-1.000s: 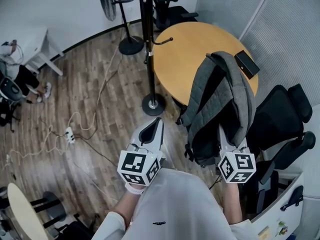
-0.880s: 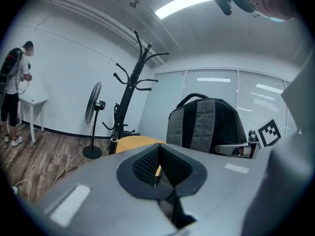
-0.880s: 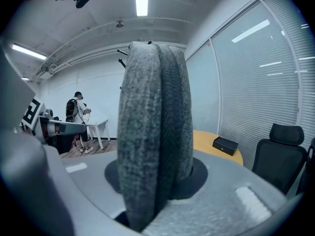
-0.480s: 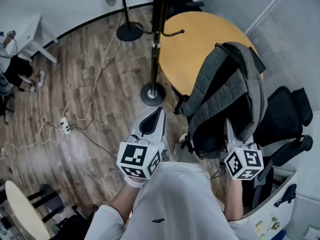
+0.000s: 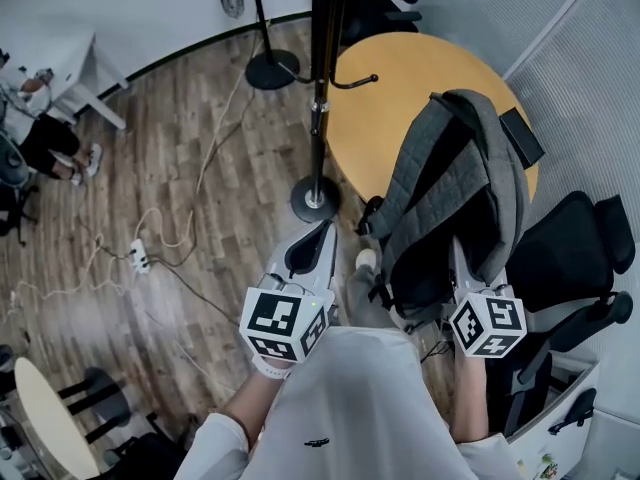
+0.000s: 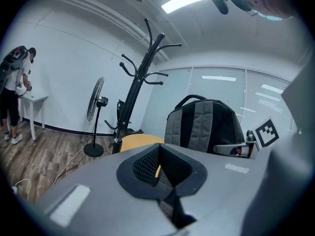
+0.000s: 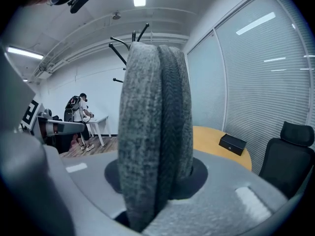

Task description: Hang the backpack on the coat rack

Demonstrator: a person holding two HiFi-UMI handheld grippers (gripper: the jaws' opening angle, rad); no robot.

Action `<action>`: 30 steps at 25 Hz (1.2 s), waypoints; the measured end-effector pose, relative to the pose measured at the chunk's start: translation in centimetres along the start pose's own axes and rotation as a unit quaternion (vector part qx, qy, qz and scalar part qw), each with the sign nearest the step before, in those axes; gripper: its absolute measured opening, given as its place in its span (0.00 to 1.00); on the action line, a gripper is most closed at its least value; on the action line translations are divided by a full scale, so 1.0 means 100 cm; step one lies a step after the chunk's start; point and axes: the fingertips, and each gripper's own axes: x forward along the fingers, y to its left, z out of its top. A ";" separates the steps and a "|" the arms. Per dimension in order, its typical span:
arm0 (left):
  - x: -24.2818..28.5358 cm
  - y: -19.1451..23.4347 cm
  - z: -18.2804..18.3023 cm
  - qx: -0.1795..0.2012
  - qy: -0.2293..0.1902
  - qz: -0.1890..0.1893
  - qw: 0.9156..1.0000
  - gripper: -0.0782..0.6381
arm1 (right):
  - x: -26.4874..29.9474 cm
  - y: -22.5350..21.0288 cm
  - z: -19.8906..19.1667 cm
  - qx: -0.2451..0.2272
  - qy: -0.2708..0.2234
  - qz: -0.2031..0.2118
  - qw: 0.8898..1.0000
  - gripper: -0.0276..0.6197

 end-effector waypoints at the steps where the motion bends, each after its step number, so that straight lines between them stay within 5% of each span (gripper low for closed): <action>1: 0.005 0.001 0.002 0.002 0.001 0.001 1.000 0.13 | 0.006 -0.001 0.002 -0.002 0.001 0.002 1.000 0.18; 30: 0.196 0.008 0.065 0.029 -0.012 0.085 0.996 0.13 | 0.198 -0.127 0.089 -0.047 -0.023 0.077 0.996 0.18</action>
